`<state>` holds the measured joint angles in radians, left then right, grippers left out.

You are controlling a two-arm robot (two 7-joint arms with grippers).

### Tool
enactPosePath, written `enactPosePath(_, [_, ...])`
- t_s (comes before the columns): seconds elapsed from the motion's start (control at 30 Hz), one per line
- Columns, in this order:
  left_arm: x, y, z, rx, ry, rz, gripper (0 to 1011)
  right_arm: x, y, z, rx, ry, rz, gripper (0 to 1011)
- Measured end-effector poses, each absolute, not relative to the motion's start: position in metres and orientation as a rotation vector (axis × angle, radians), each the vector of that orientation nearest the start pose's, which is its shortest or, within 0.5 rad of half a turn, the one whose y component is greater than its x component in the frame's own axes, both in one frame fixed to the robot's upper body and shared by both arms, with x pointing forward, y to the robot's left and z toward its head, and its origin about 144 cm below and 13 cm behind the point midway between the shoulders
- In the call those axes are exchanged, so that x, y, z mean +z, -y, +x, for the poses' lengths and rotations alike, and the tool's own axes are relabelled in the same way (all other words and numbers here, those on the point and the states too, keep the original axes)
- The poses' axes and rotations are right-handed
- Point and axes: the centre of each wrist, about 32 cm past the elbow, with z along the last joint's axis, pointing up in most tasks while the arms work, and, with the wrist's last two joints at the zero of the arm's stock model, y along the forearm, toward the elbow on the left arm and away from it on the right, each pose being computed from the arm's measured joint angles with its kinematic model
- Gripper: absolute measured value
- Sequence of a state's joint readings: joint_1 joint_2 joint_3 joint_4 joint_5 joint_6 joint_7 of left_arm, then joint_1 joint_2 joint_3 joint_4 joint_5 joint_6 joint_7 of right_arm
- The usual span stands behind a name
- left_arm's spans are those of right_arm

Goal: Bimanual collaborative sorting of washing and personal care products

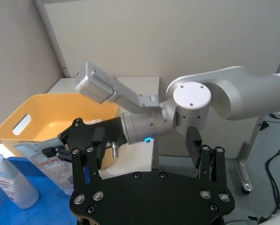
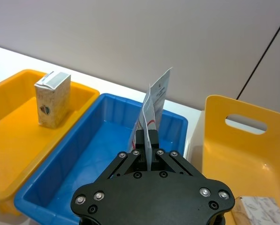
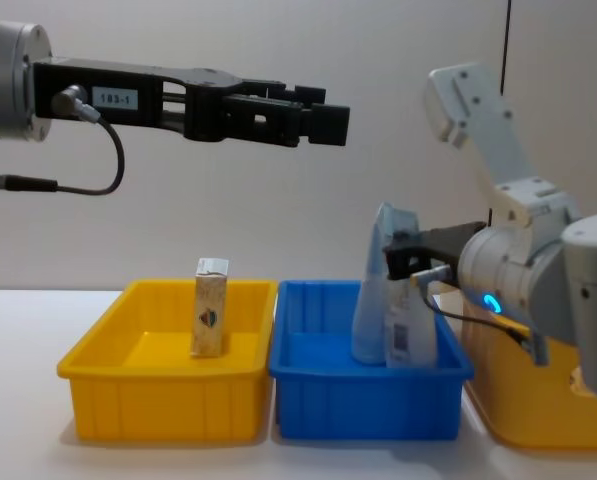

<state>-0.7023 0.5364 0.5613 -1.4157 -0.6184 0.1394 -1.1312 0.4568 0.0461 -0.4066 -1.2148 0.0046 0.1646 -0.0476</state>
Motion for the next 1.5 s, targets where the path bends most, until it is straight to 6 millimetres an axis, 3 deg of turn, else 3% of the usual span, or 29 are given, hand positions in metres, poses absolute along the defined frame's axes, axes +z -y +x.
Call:
enactPosePath(0.87, [1.321,-0.258,0.591,0.073,0.147,0.094,1001,1.254,0.147,0.551,-1.261,0.105,-0.035,6])
enactPosePath(1.5, [1.321,-0.258,0.591,0.073,0.147,0.094,1001,1.286,0.165,0.572,-1.434,0.135,0.060,5])
